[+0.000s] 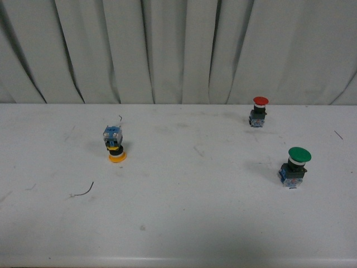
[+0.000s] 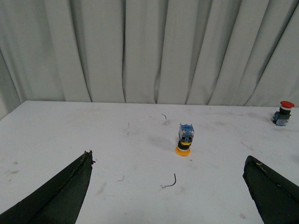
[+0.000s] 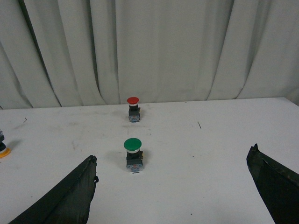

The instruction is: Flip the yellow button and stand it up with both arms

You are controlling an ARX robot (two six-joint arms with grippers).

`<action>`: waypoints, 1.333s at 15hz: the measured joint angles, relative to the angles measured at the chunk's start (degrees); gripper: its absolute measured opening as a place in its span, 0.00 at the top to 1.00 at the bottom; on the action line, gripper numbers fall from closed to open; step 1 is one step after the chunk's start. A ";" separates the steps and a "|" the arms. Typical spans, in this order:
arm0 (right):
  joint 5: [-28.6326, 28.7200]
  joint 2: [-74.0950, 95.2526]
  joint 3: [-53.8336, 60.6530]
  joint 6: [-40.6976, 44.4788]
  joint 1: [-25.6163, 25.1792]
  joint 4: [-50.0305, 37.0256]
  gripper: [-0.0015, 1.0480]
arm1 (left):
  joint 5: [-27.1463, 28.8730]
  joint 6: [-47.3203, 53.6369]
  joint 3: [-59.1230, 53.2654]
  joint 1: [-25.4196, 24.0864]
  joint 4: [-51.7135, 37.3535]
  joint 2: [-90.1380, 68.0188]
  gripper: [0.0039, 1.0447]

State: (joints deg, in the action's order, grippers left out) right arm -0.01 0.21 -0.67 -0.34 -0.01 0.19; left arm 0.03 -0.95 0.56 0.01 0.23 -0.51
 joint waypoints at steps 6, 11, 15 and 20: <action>0.00 0.00 0.00 0.00 0.00 0.02 0.06 | -5.55 -2.82 1.84 -2.16 6.27 -1.55 0.06; 0.00 0.00 0.00 0.02 0.00 0.00 0.06 | -24.48 -14.93 11.41 -11.06 -19.98 -33.48 0.06; 0.02 0.00 0.00 0.02 0.00 0.02 0.06 | -15.61 -10.49 33.20 -5.14 -40.15 -75.58 0.06; 0.02 0.00 0.00 0.02 0.00 0.00 0.06 | -11.76 -4.92 63.34 3.30 -28.55 -106.20 0.06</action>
State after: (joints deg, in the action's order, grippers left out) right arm 0.01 0.21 -0.67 -0.32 -0.01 0.19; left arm -11.73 -5.87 63.90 3.31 -28.32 -106.72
